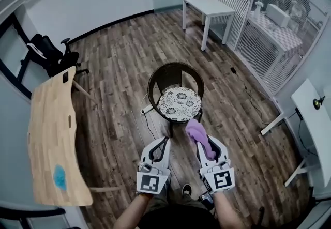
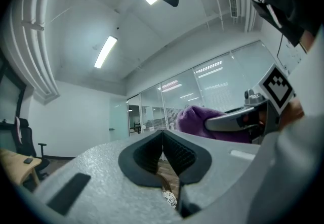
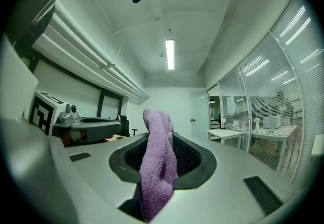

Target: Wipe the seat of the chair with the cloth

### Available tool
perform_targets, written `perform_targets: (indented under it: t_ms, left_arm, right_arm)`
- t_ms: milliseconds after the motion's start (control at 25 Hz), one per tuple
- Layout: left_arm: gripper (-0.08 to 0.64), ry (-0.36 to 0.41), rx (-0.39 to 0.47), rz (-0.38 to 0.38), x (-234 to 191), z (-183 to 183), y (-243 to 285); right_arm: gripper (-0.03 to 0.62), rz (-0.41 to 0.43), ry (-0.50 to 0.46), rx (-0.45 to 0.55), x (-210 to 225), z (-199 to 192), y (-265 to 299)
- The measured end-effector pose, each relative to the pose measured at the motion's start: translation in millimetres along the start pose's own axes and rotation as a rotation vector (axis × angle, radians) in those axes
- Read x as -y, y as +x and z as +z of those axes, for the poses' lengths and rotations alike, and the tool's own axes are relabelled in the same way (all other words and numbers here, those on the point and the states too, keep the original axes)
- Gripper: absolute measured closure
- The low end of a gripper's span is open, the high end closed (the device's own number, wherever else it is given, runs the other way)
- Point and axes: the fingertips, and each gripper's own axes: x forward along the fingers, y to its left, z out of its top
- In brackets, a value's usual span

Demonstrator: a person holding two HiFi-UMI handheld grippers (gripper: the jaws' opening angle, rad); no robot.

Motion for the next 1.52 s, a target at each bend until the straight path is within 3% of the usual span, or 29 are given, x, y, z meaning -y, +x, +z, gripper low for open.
perform_targets:
  t_ms: [320,680,880,1000,1120,1320,1520]
  left_arm:
    - [0.543,0.019,0.037,-0.124,-106.8,-13.1,30.2]
    - [0.543,-0.048,-0.037,-0.215,-171.4,-63.4,76.3]
    - [0.543,-0.055,-0.051,-0.222,-186.3,-85.4,135.0]
    - [0.543,-0.02,-0.052,-0.211,-203.8,-100.6,177.1]
    - [0.541,-0.002,-0.077,-0.199,-215.6,-125.0,220.1]
    - [0.541,-0.013,-0.164,-0.166,-244.4,-185.6,272.9]
    - [0.54,-0.013,-0.231,-0.18,-288.6,-256.9,318.9]
  right_arm:
    - [0.492,-0.099,-0.062,-0.047,-35.2,-3.0,93.7]
    - [0.492,-0.215,-0.045,-0.111,-36.9,-24.8,154.4]
    - [0.492,-0.269,-0.032,-0.094,9.4,-35.2,197.7]
    - [0.492,-0.3,-0.025,-0.047,49.3,-35.9,239.5]
    - [0.492,-0.298,-0.016,-0.047,93.5,-59.4,278.0]
    - [0.492,-0.285,-0.059,-0.035,140.4,-99.6,340.6]
    - [0.494,-0.357,-0.066,-0.116,167.1,-155.0,384.8]
